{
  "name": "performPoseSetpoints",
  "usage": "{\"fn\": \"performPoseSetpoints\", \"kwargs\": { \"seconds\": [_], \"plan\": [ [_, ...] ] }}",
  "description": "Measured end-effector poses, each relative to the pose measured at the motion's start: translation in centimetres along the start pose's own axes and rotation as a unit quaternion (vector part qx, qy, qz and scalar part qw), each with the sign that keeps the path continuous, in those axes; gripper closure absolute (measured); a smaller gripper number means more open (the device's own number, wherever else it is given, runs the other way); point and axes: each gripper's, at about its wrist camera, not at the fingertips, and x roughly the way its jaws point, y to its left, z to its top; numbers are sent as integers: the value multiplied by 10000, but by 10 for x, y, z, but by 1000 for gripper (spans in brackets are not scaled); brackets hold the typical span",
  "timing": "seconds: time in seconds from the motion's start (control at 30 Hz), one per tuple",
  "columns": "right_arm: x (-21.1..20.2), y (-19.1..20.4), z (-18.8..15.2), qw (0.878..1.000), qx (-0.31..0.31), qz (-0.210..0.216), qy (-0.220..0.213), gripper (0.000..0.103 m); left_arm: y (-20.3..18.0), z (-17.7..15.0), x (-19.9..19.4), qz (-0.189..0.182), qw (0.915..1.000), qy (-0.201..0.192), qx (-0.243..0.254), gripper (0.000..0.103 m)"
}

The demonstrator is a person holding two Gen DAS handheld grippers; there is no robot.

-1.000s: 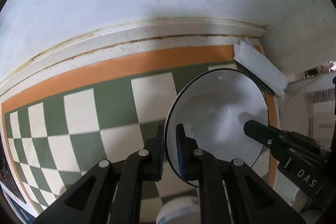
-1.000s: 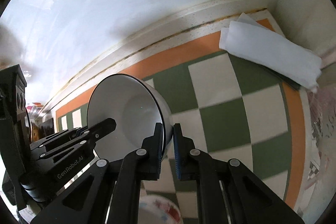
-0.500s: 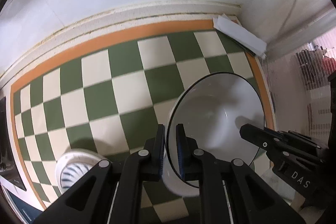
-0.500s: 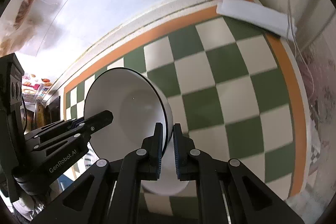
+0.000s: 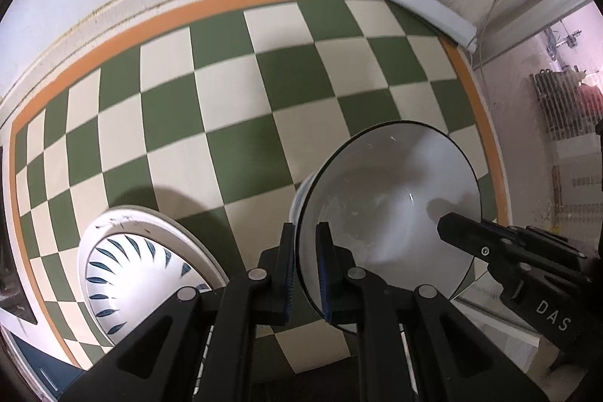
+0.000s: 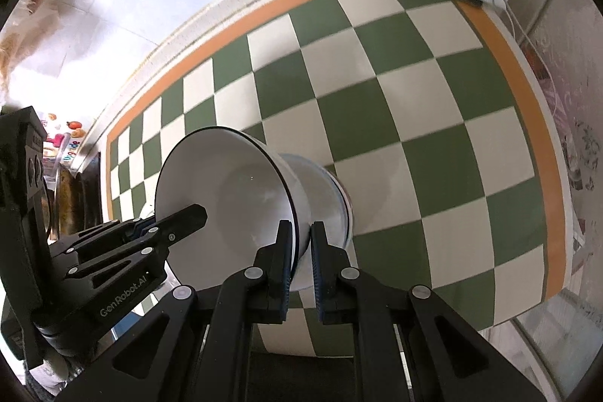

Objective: Organize plates and bowls
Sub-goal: 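Grip the black-rimmed bowl rim with both tools and lift the bowl stack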

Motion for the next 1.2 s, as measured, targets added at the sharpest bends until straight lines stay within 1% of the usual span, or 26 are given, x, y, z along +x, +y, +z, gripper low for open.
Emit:
{"fn": "performPoseSetpoints", "kwargs": {
  "seconds": [0.27,0.63,0.8,0.93,1.03,1.2],
  "plan": [
    [19,-12,-3,9998,107,-72,178,92,-4,-8,24,79,9996,263,35,94],
    [32,-22,3,9989,288,-16,357,92,-11,0,30,359,9988,237,235,94],
    [33,-26,5,9984,398,49,390,92,-11,3,32,412,9984,307,239,94],
    [35,-26,6,9984,400,60,407,91,-13,3,32,483,9980,280,301,94],
    [34,-25,6,9983,398,65,418,89,-14,1,32,519,9978,256,331,94],
    [35,-24,7,9982,408,18,436,89,-14,-2,29,472,9981,264,301,93]
  ]
}}
